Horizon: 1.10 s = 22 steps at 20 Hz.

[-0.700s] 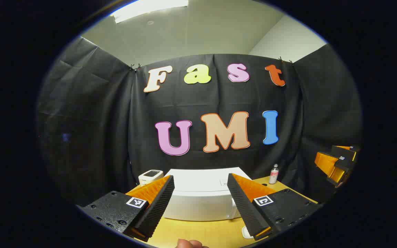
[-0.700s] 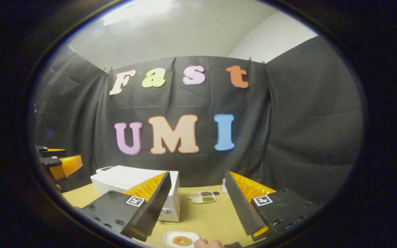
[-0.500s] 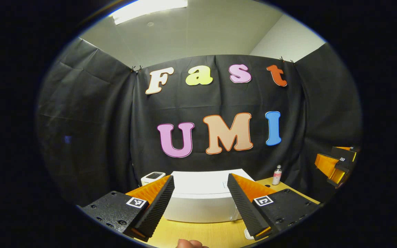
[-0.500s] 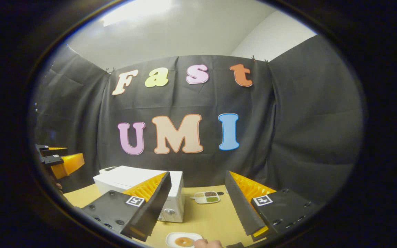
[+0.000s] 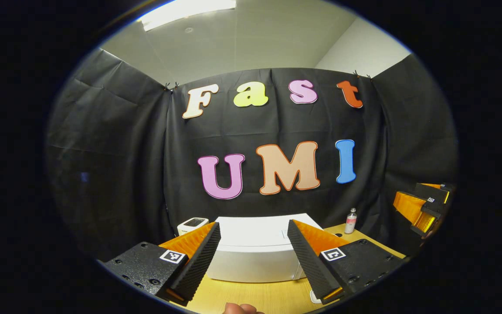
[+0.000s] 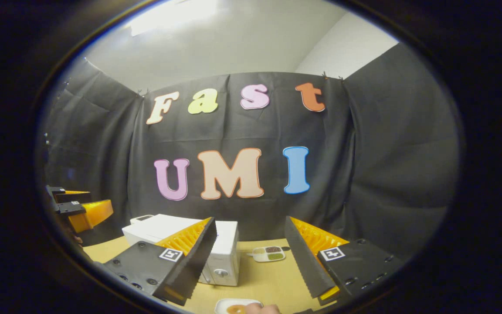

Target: Open the microwave oven with the left hand, put the food in, and close the microwave oven.

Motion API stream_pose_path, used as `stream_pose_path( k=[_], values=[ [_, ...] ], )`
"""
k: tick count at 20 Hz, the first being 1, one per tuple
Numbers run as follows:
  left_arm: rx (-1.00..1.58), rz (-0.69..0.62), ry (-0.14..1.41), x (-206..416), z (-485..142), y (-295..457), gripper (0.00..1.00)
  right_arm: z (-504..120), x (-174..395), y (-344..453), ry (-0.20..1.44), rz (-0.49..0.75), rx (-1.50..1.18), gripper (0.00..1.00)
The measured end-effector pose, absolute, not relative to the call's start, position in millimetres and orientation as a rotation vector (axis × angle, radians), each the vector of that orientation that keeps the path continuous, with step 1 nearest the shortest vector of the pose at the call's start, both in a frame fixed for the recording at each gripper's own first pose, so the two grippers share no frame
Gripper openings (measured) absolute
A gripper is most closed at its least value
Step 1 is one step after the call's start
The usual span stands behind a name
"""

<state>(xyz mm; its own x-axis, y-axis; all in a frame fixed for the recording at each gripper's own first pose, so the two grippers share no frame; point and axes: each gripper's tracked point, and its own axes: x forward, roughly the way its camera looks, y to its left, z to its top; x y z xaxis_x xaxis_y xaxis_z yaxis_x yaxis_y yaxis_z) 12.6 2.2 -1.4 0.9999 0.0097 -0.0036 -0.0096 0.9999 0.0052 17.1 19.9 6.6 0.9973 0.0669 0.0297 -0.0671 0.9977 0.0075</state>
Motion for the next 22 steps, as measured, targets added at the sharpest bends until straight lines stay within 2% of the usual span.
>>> stream_pose_path(
  k=[2, 5, 9, 12, 22],
  values=[
    [-0.004, 0.012, 0.011, 13.6, -4.3, 1.9, 1.00, 6.5, 18.6, 19.7, -0.030, 0.071, 0.001, 0.96],
    [-0.006, 0.013, 0.016, 15.2, -5.6, 2.2, 0.97, 6.6, 18.7, 19.3, -0.030, 0.070, 0.002, 0.96],
    [-0.009, 0.018, 0.024, 16.4, -7.2, 1.2, 1.00, 5.9, 19.1, 20.0, -0.032, 0.075, -0.008, 0.96],
    [0.001, 0.018, 0.034, 16.1, -10.7, 0.1, 0.97, 5.6, 17.7, 21.0, -0.034, 0.082, -0.015, 0.96],
    [-0.025, -0.015, 0.163, 27.2, -67.9, -26.8, 0.98, 12.9, 12.0, 11.7, -0.033, 0.079, -0.016, 0.96]
  ],
)
